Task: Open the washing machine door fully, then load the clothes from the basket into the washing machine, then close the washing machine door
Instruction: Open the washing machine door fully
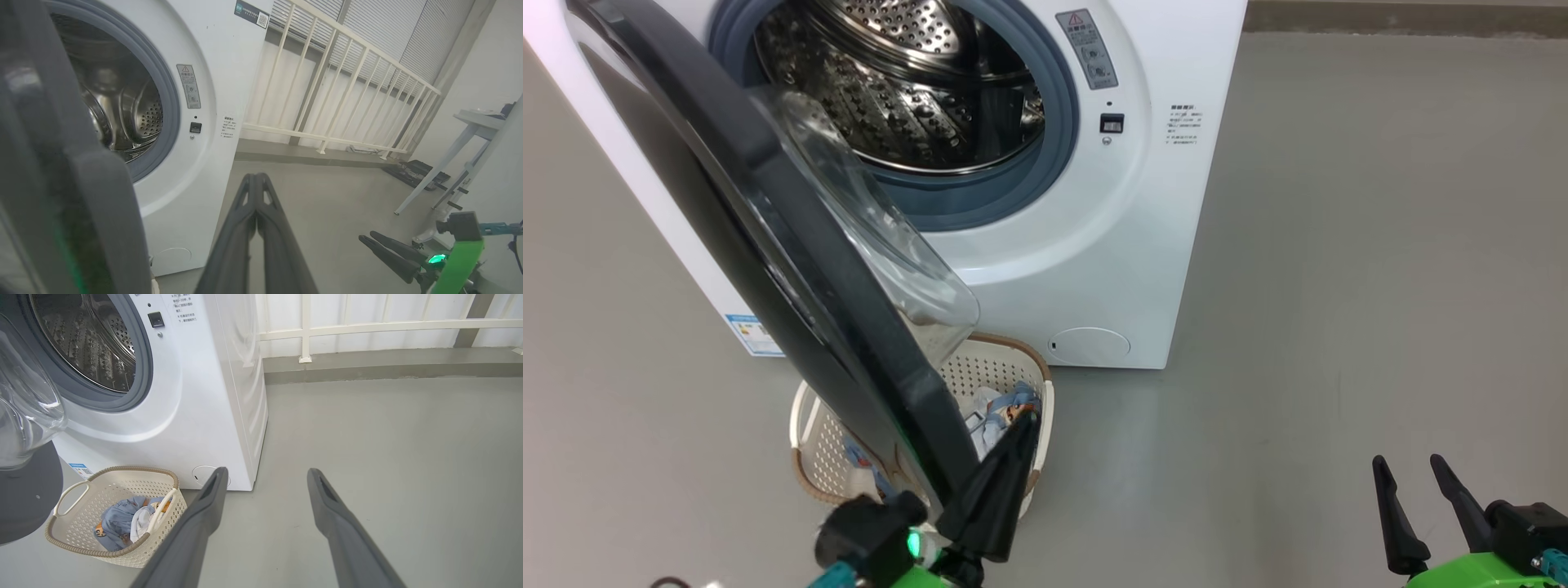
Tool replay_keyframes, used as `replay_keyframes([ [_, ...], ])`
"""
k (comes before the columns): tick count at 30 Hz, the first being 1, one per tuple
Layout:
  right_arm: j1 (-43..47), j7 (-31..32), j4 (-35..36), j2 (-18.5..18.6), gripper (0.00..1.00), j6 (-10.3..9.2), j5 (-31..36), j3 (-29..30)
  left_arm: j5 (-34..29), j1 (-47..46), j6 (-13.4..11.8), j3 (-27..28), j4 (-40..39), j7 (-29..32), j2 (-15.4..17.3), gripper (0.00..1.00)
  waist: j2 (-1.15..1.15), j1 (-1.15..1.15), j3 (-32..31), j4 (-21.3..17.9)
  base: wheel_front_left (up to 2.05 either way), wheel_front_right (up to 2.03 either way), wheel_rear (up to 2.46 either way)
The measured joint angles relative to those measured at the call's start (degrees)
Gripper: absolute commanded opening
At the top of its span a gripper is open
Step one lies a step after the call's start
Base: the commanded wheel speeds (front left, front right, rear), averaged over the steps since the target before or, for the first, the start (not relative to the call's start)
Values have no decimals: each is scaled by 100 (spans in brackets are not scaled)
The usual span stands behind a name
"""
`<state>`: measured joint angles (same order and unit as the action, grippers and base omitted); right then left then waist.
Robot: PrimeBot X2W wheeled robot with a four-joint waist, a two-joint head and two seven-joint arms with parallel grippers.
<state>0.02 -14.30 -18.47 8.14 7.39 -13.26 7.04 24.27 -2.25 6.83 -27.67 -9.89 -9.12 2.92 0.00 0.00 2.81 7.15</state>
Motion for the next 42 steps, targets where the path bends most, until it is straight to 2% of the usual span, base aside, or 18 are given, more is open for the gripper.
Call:
replay_keyframes([
  [6,-12,0,7,0,100,0,9,7,175,-274,-87,-153,1062,-176,-3,0,0,0,42,9,0,0,0],
  [16,-14,0,48,-1,100,0,9,19,576,-655,-142,-148,2114,-436,-18,0,0,0,67,34,0,0,0],
  [29,-13,0,60,38,100,0,9,71,659,-703,-152,-112,2290,-501,-118,0,0,0,-18,221,0,0,0],
  [42,-9,0,83,62,100,0,52,-10,665,-387,-152,131,1986,-501,-156,0,0,0,-75,593,0,0,0],
])
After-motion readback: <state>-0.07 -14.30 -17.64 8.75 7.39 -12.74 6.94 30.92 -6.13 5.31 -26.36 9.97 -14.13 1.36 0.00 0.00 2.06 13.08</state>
